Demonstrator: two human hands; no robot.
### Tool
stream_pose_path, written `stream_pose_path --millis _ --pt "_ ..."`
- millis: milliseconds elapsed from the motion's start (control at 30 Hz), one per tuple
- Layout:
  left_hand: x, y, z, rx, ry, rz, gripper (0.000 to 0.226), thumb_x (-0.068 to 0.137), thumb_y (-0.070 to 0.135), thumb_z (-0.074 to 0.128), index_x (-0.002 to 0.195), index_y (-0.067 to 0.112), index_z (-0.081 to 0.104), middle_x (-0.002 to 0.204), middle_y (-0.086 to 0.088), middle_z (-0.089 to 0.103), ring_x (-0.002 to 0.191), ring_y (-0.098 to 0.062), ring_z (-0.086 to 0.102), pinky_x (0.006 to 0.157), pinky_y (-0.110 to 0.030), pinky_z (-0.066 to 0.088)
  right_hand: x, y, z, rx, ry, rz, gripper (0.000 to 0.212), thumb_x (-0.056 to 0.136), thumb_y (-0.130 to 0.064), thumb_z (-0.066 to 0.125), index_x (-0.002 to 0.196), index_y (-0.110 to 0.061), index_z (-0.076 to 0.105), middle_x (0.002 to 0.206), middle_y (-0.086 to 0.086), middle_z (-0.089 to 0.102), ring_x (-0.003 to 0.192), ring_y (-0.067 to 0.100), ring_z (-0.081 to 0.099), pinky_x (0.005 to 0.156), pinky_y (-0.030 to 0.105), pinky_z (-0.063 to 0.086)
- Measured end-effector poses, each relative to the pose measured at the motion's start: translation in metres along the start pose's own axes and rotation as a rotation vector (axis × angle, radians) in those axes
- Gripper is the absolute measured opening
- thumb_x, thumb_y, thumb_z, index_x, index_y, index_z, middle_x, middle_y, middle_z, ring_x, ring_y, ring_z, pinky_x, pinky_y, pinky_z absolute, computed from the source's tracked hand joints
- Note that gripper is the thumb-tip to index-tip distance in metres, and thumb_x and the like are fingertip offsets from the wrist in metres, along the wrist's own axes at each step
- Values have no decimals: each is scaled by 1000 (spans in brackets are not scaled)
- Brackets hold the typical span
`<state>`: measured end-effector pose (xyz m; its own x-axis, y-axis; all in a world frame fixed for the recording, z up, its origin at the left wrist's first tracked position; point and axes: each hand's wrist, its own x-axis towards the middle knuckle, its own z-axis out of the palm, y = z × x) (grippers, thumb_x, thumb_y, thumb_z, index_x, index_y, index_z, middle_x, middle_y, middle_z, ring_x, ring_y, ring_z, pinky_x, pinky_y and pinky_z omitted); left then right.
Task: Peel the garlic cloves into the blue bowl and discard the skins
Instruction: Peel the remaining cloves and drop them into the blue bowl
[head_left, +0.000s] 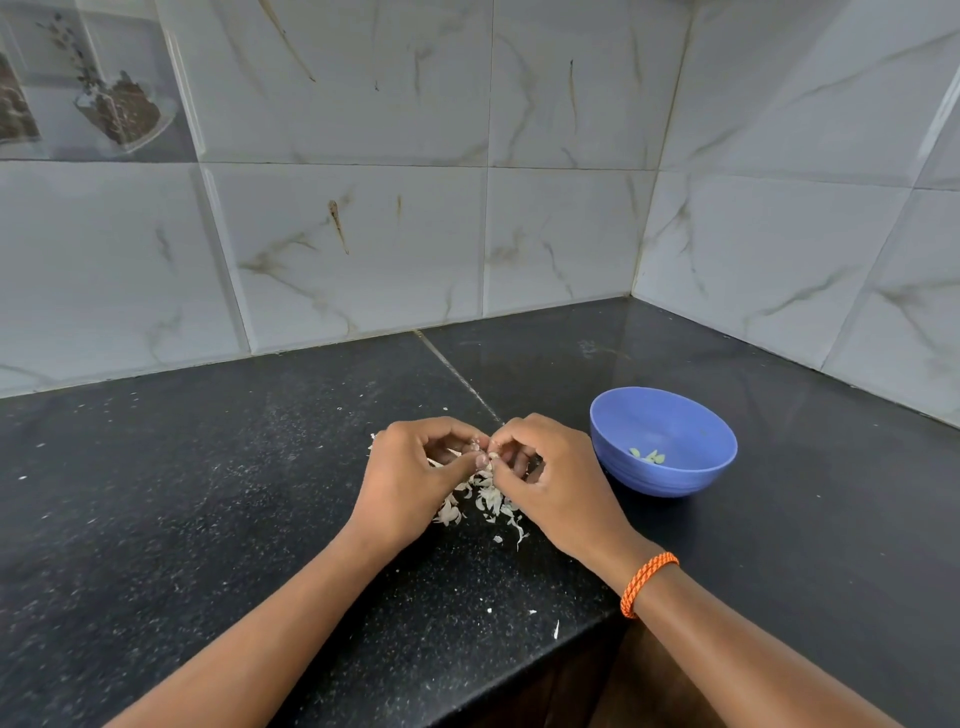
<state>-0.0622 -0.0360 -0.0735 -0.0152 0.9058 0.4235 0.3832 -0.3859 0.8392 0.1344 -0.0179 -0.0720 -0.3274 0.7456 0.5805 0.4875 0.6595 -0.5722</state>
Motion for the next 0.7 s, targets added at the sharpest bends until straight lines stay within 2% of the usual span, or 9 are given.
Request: stream_pose_path --millis 100,167,267,367,533,700 --pt "1 -1 -2 15 31 0 21 88 11 87 94 31 83 84 7 79 72 -15 74 75 -36 63 0 2 0 -62 54 4 14 93 -17 74 90 -30 68 85 -10 60 71 16 62 64 41 54" --pt "2 -1 -3 81 49 28 25 89 12 86 97 36 82 84 11 78 72 -12 71 75 -34 62 2 2 -1 -77 110 17 17 93 -16 71 86 -30 66 82 -8 59 69 16 60 64 42 53" --pt "2 -3 -4 159 39 37 34 87 10 85 102 41 81 89 17 77 73 -11 69 76 -39 62 5 4 -6 -35 161 60 18 89 -11 72 81 -28 69 77 -8 63 68 17 60 64 41 53" --pt "2 -7 -3 226 14 34 36 85 10 86 99 43 81 98 23 76 78 -11 68 79 -42 61 5 8 -9 4 105 125 16 90 -11 74 87 -27 74 76 -9 69 68 16 64 65 35 57" --pt "3 -11 -4 284 55 54 16 94 26 81 95 42 82 94 27 76 80 -8 67 77 -37 58 5 15 -10 -31 -27 168 10 96 -20 76 97 -30 78 83 -14 73 76 7 68 67 19 56" --pt "3 -9 -7 425 82 75 12 102 34 73 104 43 81 80 31 74 76 2 70 65 -26 51 5 15 -7 -159 -100 97 14 99 -22 75 92 -32 68 87 -15 67 80 4 64 68 25 53"
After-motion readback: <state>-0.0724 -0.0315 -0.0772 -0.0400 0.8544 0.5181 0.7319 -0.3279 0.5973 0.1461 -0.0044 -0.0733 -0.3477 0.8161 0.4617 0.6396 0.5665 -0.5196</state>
